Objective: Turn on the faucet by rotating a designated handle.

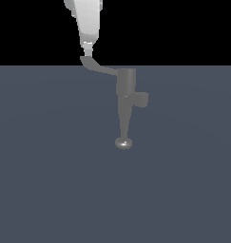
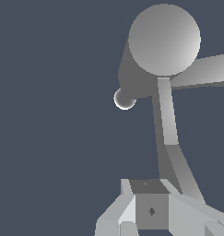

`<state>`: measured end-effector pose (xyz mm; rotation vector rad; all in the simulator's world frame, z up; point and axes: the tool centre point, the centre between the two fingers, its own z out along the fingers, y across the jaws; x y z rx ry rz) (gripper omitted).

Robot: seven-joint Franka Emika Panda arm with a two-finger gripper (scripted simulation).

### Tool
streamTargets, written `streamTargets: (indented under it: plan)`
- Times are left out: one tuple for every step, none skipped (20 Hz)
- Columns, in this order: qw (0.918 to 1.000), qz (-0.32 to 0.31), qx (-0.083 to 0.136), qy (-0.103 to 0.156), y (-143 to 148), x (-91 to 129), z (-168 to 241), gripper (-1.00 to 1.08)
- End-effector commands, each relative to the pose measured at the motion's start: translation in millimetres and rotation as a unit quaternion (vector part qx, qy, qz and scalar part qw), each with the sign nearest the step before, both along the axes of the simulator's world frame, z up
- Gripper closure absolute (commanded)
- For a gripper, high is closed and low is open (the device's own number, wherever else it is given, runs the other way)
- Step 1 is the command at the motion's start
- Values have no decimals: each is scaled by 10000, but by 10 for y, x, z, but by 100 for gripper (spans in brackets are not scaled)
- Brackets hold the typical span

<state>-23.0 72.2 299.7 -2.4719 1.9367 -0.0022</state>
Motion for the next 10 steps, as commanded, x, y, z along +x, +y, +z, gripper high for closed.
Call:
streamTargets:
  plan:
    - [10000,-4,-2,10,-26,-81,-7,108]
    - [10000,-4,-2,10,-33,-110,-7,108]
    - [10000,-4,-2,10,-41,-139,-7,108]
    - [10000,-4,-2,10,-49,-168,-7,108]
    - [10000,-4,-2,10,-57,-198,-7,108]
    - [10000,-4,-2,10,-65,-227,-7,108]
    - [10000,-4,-2,10,-73,-257,-7,108]
    - [10000,-4,-2,10,-81,-287,-8,108]
    - [10000,-4,-2,10,-90,-316,-8,108]
    - [10000,-4,-2,10,-98,-346,-8,108]
